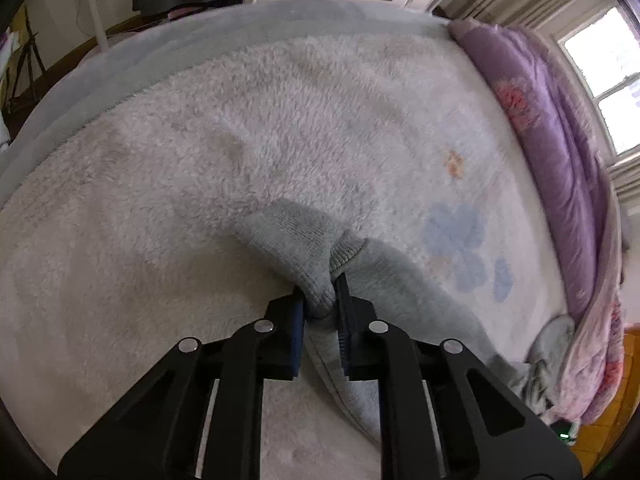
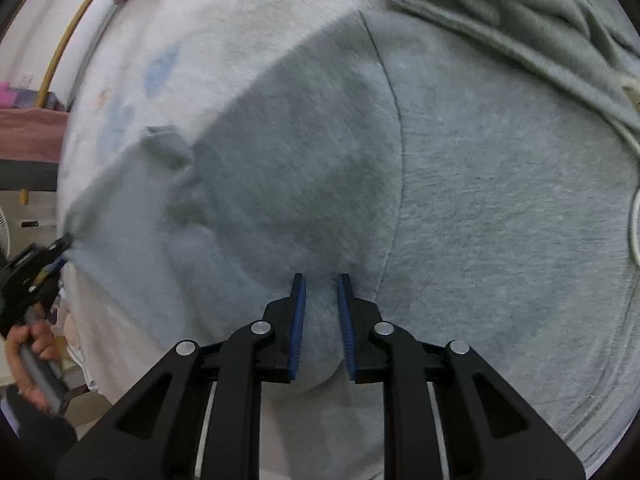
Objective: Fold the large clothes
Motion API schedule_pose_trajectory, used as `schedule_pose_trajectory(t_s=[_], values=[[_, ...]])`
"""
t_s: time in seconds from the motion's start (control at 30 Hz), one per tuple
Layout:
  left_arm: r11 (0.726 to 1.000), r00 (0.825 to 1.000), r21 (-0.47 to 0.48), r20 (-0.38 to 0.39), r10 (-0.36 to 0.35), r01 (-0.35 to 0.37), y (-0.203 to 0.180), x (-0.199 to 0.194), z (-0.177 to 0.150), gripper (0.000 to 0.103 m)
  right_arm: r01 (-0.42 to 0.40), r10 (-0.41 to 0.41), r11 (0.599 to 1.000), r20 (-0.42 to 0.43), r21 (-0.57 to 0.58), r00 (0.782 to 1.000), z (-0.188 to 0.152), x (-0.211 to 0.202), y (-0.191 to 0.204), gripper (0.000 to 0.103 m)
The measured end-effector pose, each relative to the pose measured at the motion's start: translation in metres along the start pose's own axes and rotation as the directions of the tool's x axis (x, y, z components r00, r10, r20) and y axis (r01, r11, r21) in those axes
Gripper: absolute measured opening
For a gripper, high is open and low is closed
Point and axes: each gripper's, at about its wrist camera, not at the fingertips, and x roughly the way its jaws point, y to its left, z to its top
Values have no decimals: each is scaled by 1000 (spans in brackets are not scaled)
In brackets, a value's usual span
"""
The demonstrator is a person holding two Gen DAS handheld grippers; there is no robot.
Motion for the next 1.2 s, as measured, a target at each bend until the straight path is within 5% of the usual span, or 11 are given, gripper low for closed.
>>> schedule_pose_trajectory(t_s=[0.2, 0.37, 0.57, 0.73, 0.87, 1.1, 1.2], values=[[995, 988, 81, 134, -72, 61, -34, -77, -11, 12, -28, 28, 1000, -28, 3, 999, 4, -2, -5, 12], [965, 952, 225, 244, -187, 132, -106, -158, -44, 12, -144, 143, 988, 27, 47, 989, -4, -39, -35, 13], [835, 889, 480, 211, -407, 268, -252, -203, -138, 12, -147, 132, 983, 140, 106, 981, -37, -112, -123, 16], [728, 876, 588, 65, -478, 353, -357, -169, -231, 12, -96, 44, 975, 248, 202, 968, -75, -177, -237, 17], [674, 878, 621, -50, -476, 401, -419, -120, -309, 12, -10, -84, 960, 321, 279, 943, -97, -225, -327, 17], [665, 918, 636, -224, -328, 392, -467, -12, -415, 12, -17, -195, 882, 399, 471, 896, -129, -302, -482, 18], [633, 930, 682, -284, -232, 366, -473, 29, -456, 12, -1, -256, 848, 412, 530, 874, -135, -323, -525, 18]])
